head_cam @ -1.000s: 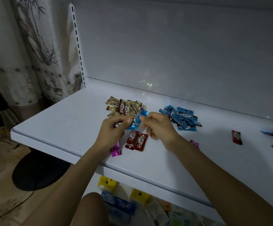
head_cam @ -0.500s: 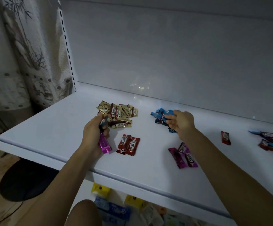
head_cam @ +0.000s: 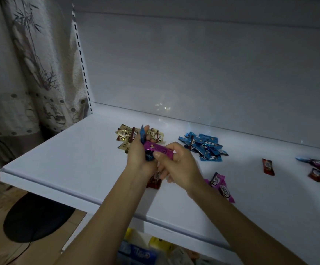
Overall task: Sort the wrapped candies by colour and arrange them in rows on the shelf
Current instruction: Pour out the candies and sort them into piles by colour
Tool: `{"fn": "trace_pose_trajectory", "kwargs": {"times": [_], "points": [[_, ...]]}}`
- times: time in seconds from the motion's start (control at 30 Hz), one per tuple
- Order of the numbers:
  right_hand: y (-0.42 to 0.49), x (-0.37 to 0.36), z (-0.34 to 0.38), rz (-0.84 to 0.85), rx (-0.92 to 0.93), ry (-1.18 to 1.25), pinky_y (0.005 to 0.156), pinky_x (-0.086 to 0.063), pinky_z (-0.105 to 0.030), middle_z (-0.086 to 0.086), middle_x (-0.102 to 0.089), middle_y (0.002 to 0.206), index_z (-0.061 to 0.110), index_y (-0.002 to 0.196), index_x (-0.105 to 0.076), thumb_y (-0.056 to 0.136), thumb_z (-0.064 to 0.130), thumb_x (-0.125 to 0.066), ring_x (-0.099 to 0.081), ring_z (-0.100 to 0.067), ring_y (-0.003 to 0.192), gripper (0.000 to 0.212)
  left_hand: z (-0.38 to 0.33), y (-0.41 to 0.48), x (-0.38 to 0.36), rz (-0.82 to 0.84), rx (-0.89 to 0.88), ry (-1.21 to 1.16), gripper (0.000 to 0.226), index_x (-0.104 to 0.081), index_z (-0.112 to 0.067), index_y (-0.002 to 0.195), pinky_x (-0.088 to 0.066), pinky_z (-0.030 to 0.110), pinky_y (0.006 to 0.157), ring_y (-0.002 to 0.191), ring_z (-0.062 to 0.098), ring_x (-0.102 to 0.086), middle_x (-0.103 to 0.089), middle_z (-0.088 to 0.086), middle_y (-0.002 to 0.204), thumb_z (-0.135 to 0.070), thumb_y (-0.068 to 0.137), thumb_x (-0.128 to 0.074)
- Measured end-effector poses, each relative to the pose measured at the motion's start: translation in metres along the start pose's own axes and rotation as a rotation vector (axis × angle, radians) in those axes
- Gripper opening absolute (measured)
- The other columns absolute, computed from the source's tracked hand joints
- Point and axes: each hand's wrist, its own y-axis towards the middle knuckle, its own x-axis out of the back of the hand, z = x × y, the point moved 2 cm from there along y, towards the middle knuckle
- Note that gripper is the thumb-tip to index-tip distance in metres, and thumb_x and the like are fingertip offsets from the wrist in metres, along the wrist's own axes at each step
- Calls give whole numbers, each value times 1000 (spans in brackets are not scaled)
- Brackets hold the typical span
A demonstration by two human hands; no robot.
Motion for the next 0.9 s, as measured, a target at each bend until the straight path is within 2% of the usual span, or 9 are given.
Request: {"fn": "trace_pose_trajectory", "kwargs": {"times": [0.1, 0.23, 0.33, 0.5, 0.6, 0.7, 0.77, 0.83, 0.9], "points": [[-15, 28, -6, -104, 57, -98, 38, -36, -18, -10, -62, 59, 12, 81, -61, 95, 32, -52, -53, -13, 40, 26, 25, -4, -6, 47, 104, -10, 21, -62, -19, 82, -40, 15, 44, 48, 4, -44, -48, -7, 61, -21, 98, -48], [-42, 80, -22, -252, -37, -306, 50, -38, -23, 1, -53, 43, 12, 59, -55, 99, 40, -37, -47, -8, 39, 52, 60, -13, -8, 56, 197, 140, 29, -60, -17, 84, -30, 15, 38, 44, 6, -34, -40, -7, 52, -26, 100, -37], [-63, 117, -32, -185, -185, -338, 48, -34, -21, 2, -52, 43, 12, 62, -56, 101, 39, -34, -44, -7, 39, 53, 82, -23, -11, 138, 158, 296, 43, -53, -15, 74, -25, 17, 39, 43, 8, -28, -34, -5, 53, -39, 99, -27], [-75, 146, -41, 62, -490, -447, 39, -35, -15, -1, -55, 47, 11, 62, -63, 96, 42, -47, -44, -10, 37, 49, 101, -36, -15, 331, 45, 607, 28, -35, -18, 66, -21, 20, 43, 53, 10, -20, -27, -5, 57, -19, 93, -28], [-68, 150, -42, 39, -445, -810, 46, -37, -21, -1, -54, 50, 13, 54, -57, 81, 60, -59, -46, -11, 42, 54, 101, -38, -11, 359, -36, 731, 30, -41, -15, 70, -24, 18, 42, 48, 8, -26, -33, -4, 55, -13, 99, -39], [-63, 154, -37, -102, -328, -1085, 53, -29, -26, 2, -44, 53, 16, 54, -44, 70, 72, -60, -43, -14, 52, 60, 101, -40, -6, 407, -137, 808, 24, -51, -12, 74, -28, 16, 41, 44, 6, -31, -40, -4, 53, -15, 98, -50], [-62, 151, -35, -177, -192, -997, 53, -31, -25, 5, -49, 60, 19, 63, -47, 74, 69, -57, -47, -12, 58, 52, 103, -39, -5, 447, -204, 886, 20, -58, -13, 77, -38, 18, 50, 50, 7, -46, -52, -2, 58, -19, 95, -56], [-58, 142, -31, -176, -93, -705, 51, -35, -22, 7, -55, 62, 23, 73, -53, 84, 56, -55, -51, -5, 54, 35, 104, -39, -5, 479, -223, 919, 16, -64, -17, 79, -45, 27, 63, 64, 14, -55, -60, 6, 68, -23, 93, -59], [-51, 132, -29, -134, -105, -341, 44, -37, -19, 2, -62, 61, 20, 88, -61, 92, 40, -54, -52, -3, 43, 22, 103, -39, -5, 489, -210, 912, 14, -66, -18, 80, -46, 30, 64, 66, 15, -55, -60, 3, 69, -23, 92, -60]]}}
